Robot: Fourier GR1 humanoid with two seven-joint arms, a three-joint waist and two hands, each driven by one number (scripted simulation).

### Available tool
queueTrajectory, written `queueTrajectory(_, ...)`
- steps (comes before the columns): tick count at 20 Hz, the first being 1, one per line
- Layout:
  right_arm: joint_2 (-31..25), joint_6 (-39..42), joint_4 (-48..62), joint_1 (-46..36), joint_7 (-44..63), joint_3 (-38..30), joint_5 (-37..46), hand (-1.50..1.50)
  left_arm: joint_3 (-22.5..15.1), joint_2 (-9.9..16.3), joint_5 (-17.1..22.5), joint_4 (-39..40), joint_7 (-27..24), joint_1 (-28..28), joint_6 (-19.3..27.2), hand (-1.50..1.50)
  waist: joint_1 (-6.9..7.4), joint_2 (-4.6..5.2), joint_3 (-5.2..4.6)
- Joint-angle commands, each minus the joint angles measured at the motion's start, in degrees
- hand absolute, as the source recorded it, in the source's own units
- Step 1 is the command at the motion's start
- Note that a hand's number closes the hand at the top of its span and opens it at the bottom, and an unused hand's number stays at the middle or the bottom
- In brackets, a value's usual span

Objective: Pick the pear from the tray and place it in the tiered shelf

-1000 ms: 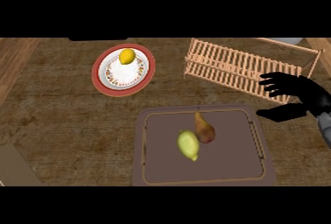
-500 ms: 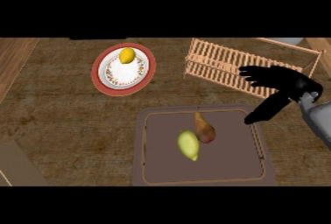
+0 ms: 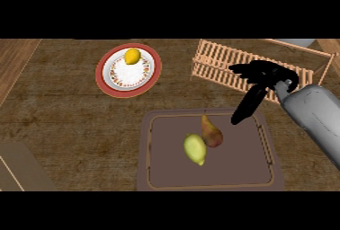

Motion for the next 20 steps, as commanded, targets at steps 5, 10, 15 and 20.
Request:
queueTrajectory(5,6.7,-1.1,6.0,-5.9,8.9,5.6,3.2,-1.5,-4.9,-5.5,1.8,-5.1,-4.0,-14.5,-1.7,0.0,-1.53,0.53,-1.62)
queueTrajectory(10,11.1,-0.7,9.6,-7.4,10.6,9.3,3.7,-1.5,-3.8,-6.2,1.2,-5.3,-2.7,-14.7,-1.0,0.0,-1.46,0.49,-1.64)
queueTrajectory(15,12.9,0.7,13.2,-10.0,12.3,11.5,3.7,-1.5,-3.1,-6.4,1.1,-5.8,-1.1,-14.6,-1.4,0.0,-2.14,0.22,-1.67)
queueTrajectory(20,12.7,0.7,15.2,-9.9,11.8,13.9,4.7,-1.5,-3.3,-7.8,0.3,-6.2,-0.8,-13.2,-1.3,0.0,-3.64,-0.45,-1.6)
